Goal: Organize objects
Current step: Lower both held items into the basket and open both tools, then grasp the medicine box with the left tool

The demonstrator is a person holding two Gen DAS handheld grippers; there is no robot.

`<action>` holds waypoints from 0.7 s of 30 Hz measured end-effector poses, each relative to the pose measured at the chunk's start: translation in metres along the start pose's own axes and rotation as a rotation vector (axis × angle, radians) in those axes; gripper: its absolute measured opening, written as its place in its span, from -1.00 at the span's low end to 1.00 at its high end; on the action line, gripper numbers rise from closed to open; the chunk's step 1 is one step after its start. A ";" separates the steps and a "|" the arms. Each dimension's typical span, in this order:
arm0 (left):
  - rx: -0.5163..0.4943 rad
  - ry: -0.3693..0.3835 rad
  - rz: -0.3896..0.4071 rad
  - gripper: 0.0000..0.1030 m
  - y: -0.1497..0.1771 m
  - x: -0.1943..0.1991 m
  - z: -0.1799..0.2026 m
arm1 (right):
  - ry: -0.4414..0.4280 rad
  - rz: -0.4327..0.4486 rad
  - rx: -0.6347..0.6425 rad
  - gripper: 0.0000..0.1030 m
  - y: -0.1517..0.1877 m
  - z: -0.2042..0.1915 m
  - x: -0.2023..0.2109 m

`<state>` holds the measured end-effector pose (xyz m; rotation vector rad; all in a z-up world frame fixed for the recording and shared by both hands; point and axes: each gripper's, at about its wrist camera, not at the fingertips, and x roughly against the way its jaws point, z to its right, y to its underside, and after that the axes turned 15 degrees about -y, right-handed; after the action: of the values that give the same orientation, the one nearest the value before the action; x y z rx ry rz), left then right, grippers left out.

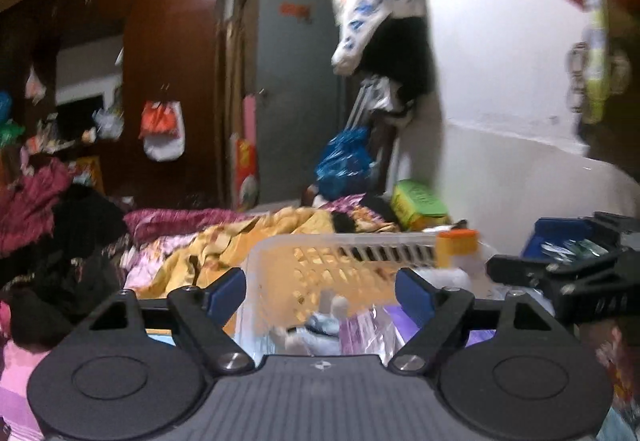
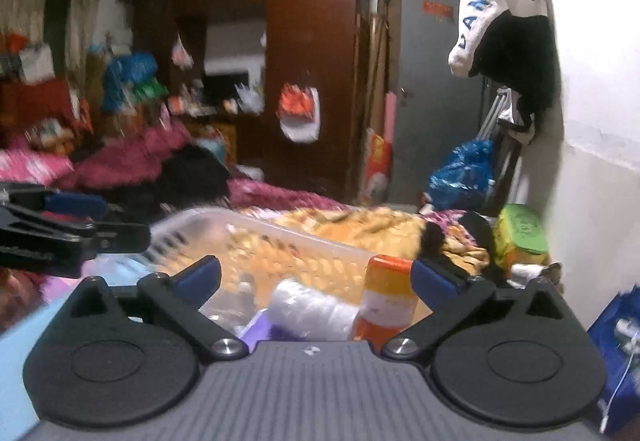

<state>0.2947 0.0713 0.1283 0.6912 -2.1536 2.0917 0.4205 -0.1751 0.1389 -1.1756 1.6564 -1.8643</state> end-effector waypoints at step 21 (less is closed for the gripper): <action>-0.012 0.082 -0.111 0.63 0.166 0.040 -0.031 | -0.318 -0.170 -0.085 0.41 0.131 -0.026 0.004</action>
<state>0.1919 0.0868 -0.0101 0.6940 -2.0347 2.0142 0.3662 -0.1922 0.0178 -1.5989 1.5093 -1.6079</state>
